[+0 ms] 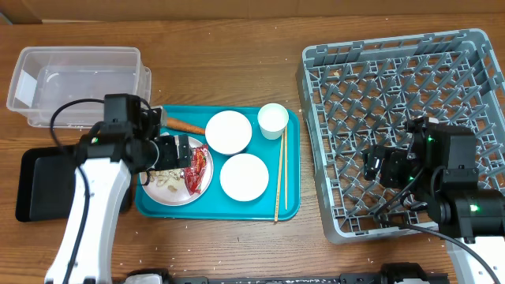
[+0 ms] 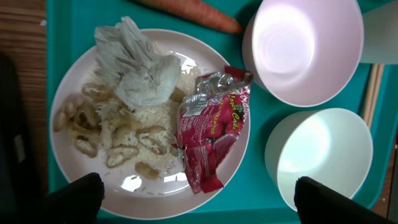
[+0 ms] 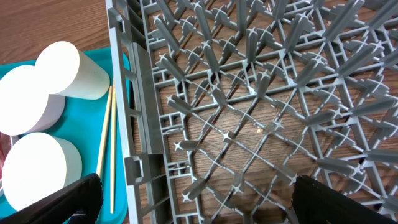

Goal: Sort waste into correct bins and load items into the dishwasher
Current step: 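Reach the left gripper to the plate and grasp the red wrapper, then carry the red wrapper left and drop it into the clear bin, then return the left gripper to the plate and grasp the crumpled tissue, then carry the tissue left and release it into the clear bin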

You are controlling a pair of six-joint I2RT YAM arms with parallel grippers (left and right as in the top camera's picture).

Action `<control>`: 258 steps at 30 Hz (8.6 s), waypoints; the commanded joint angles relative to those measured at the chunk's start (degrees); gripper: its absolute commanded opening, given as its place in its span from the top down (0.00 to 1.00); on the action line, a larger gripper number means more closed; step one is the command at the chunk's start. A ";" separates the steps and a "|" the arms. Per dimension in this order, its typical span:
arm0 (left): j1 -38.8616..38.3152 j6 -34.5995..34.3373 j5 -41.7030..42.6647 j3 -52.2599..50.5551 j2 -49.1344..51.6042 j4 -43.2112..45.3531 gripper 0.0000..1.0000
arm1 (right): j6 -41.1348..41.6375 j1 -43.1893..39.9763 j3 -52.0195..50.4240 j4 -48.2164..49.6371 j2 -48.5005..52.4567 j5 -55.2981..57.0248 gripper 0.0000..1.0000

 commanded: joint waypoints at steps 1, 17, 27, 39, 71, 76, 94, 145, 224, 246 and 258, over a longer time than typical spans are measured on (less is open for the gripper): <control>-0.13 3.69 2.56 1.07 6.32 1.73 0.00 | -0.02 0.39 1.73 0.35 -0.20 -0.31 0.00; -2.91 6.29 3.98 0.96 14.34 11.89 0.04 | 0.00 0.39 1.73 0.33 -0.20 -0.31 0.00; -6.23 6.23 2.21 0.87 18.34 13.49 0.20 | -0.02 0.39 1.73 0.33 -0.20 -0.28 0.00; -6.21 6.25 -0.90 0.87 18.32 11.15 0.73 | 0.00 0.39 1.73 0.33 -0.20 -0.28 0.00; 9.20 2.08 -17.00 28.59 16.87 16.02 0.91 | 0.00 0.39 1.73 0.28 -0.20 -0.31 0.00; 12.00 1.97 -18.82 28.55 18.95 21.07 0.88 | 0.00 0.39 1.73 0.31 -0.20 -0.33 0.00; 8.35 -1.68 -6.43 28.63 16.94 5.86 0.38 | 0.00 0.39 1.73 -0.13 -0.20 -0.28 0.00; 1.51 -10.93 -12.98 -0.35 16.96 13.92 0.96 | 0.00 0.39 1.73 -2.47 -0.20 0.11 0.00; 10.45 -10.51 -22.08 18.86 13.22 21.51 0.96 | -0.02 0.39 1.73 -2.67 -0.20 0.11 0.00; 10.01 -10.49 -12.28 21.14 13.55 11.91 0.36 | -0.02 0.39 1.73 -2.64 -0.20 0.11 0.00; 1.31 -9.46 3.02 20.94 13.29 -7.32 0.31 | 0.02 0.39 1.73 1.16 -0.20 -0.59 0.00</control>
